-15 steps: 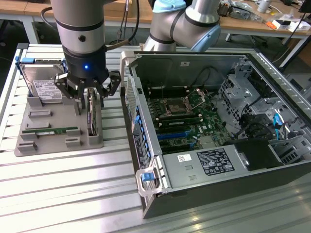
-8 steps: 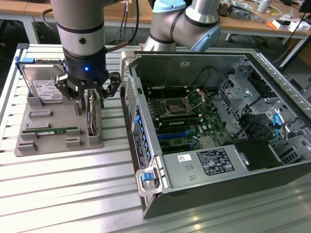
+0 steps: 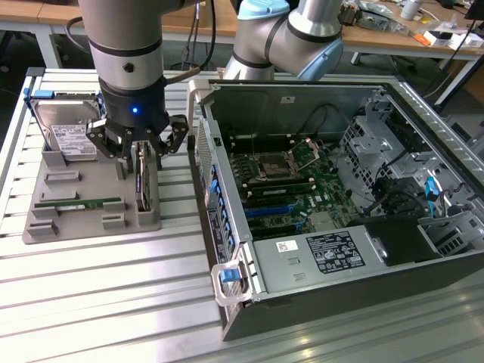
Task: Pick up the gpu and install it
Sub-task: 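Pick up the gpu and move the gpu toward the slot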
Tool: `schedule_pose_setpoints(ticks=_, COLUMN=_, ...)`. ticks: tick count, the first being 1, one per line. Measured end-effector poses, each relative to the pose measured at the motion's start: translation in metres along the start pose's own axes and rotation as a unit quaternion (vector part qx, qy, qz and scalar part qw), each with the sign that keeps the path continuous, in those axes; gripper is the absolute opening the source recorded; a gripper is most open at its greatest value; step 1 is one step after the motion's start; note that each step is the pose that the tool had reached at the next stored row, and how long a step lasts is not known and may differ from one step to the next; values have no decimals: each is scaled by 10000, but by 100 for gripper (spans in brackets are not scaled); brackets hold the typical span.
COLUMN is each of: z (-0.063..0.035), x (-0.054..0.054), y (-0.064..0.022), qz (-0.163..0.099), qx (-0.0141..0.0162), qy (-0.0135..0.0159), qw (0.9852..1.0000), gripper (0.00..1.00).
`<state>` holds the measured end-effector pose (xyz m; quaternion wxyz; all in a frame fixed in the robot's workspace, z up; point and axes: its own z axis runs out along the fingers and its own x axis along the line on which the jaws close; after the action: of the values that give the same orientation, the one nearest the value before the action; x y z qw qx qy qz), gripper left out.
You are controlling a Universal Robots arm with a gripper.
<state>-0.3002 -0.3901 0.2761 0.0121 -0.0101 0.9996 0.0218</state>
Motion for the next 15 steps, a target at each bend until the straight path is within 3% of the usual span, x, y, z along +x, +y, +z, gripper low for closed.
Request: schedule_pose_setpoints(ticks=15, z=112, x=3, y=-10, qz=0, qx=0, qy=0, qw=10000, gripper=50)
